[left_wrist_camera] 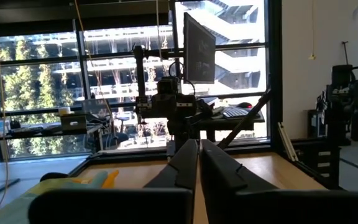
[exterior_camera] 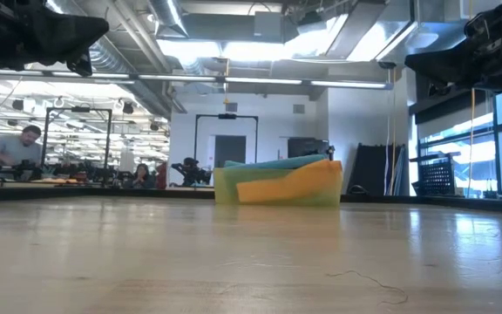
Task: Fold microfiber towels
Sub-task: Return to Home Position
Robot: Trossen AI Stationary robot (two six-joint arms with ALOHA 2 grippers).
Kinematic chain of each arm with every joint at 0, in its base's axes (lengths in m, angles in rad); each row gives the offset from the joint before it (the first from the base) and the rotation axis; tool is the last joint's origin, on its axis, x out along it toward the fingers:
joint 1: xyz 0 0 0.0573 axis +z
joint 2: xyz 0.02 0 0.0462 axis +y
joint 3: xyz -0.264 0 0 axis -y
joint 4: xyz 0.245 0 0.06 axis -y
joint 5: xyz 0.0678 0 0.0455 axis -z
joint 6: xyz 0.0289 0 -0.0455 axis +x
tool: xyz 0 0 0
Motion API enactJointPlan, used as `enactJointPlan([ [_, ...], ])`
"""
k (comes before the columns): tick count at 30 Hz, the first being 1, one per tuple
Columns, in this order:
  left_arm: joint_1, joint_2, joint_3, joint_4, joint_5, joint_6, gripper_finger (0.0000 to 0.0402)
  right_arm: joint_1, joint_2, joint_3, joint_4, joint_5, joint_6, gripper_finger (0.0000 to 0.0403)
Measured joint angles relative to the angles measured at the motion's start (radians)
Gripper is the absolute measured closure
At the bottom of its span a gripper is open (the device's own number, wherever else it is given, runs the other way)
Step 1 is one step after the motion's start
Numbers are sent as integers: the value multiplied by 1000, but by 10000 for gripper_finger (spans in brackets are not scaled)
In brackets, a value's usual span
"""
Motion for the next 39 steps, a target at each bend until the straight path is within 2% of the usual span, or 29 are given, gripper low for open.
enactJointPlan([
  [8,0,0,0,0,0,0,401,0,0,0,0,0,0,389],
  [27,0,0,0,0,0,0,373,0,0,0,0,0,0,388],
  [39,0,0,0,0,0,0,389,0,0,0,0,0,0,388],
])
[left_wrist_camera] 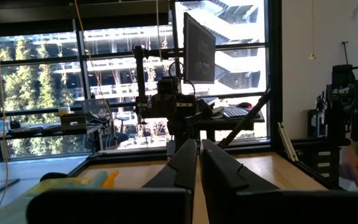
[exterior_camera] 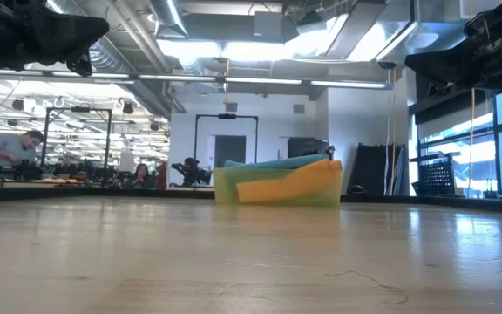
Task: Fold microfiber towels
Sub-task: Return to Home Position
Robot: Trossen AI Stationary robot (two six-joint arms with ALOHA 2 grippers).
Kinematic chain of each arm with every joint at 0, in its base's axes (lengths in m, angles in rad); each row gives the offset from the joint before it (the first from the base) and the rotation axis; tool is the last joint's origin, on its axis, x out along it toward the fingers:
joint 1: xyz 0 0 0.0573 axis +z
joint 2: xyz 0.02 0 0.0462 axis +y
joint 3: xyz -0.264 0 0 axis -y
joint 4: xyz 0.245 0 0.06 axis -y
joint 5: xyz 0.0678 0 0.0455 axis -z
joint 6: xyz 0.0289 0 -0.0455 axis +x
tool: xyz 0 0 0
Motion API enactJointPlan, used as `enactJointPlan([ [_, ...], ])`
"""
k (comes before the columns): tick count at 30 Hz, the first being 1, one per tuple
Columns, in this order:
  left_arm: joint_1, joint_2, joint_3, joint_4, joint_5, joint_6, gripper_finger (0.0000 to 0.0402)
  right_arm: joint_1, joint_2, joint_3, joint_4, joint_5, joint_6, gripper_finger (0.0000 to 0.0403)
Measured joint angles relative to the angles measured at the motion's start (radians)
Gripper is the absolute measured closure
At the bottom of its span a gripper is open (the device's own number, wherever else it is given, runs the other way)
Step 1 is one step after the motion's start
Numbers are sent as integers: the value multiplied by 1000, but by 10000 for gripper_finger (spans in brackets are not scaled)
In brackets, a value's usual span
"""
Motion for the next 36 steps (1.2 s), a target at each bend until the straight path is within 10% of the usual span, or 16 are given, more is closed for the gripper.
enactJointPlan([
  [36,0,0,0,0,0,0,380,0,0,0,0,0,0,389],
])
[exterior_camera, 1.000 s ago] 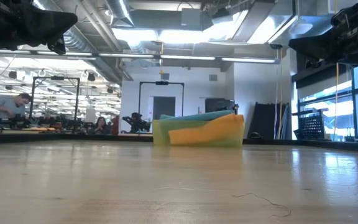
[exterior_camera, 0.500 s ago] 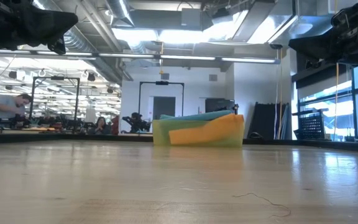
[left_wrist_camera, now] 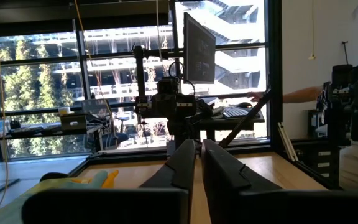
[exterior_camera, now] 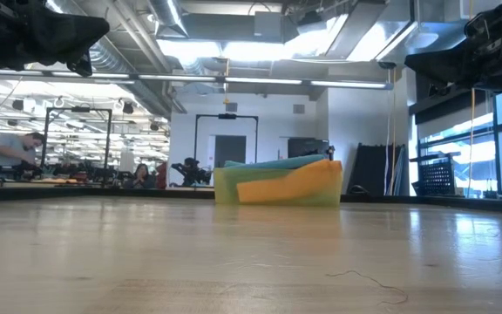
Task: Fold microfiber towels
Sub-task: Return to Home Position
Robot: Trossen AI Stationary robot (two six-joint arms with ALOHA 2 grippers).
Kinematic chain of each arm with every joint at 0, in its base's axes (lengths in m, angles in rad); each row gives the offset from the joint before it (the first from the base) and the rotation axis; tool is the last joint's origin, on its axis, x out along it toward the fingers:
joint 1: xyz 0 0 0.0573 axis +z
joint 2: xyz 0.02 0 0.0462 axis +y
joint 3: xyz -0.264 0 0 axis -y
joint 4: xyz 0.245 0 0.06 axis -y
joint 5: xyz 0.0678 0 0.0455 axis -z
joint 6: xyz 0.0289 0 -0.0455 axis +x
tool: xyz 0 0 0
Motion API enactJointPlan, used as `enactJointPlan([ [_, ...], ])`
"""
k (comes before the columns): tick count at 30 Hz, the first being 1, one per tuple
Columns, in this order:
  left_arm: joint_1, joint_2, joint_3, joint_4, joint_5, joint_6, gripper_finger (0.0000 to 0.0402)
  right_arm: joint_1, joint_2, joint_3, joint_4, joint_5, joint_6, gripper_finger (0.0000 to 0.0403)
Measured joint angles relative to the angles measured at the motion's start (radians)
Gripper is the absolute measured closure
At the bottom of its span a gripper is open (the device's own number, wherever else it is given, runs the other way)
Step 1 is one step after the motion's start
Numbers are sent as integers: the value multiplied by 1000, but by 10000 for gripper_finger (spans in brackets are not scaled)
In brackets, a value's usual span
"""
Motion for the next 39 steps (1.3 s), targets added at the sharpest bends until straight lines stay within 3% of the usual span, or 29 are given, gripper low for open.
enactJointPlan([
  [16,0,0,0,0,0,0,401,0,0,0,0,0,0,389],
  [39,0,0,0,0,0,0,377,0,0,0,0,0,0,389],
])
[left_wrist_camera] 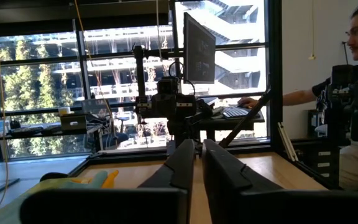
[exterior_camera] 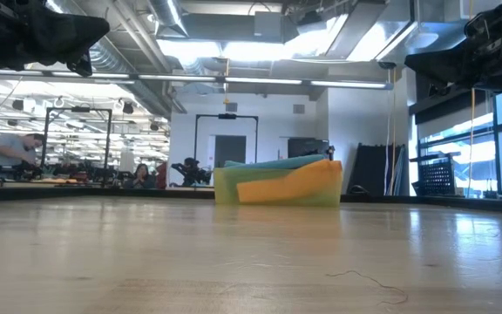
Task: Fold microfiber towels
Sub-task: Return to Home Position
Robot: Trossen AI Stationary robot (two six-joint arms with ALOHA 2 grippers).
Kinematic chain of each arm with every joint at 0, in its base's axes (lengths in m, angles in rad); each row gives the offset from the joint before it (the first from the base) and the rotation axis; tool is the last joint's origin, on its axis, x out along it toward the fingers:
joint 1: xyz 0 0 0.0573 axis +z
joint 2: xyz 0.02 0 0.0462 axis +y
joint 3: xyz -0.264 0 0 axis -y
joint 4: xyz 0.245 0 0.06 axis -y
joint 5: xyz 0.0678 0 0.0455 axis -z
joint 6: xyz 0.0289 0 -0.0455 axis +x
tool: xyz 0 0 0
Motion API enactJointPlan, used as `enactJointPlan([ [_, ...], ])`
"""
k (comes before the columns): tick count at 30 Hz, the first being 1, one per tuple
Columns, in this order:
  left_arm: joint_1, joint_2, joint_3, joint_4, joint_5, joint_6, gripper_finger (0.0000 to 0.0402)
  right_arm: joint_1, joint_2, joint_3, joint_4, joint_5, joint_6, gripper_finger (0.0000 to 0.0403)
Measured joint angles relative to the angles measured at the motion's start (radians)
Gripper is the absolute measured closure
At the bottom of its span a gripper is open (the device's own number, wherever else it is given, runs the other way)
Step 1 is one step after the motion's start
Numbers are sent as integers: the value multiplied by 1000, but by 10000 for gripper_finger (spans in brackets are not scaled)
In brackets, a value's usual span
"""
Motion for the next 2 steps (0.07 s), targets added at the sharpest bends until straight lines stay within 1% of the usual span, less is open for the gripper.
enactJointPlan([
  [2,0,0,0,0,0,0,380,0,0,0,0,0,0,389],
])
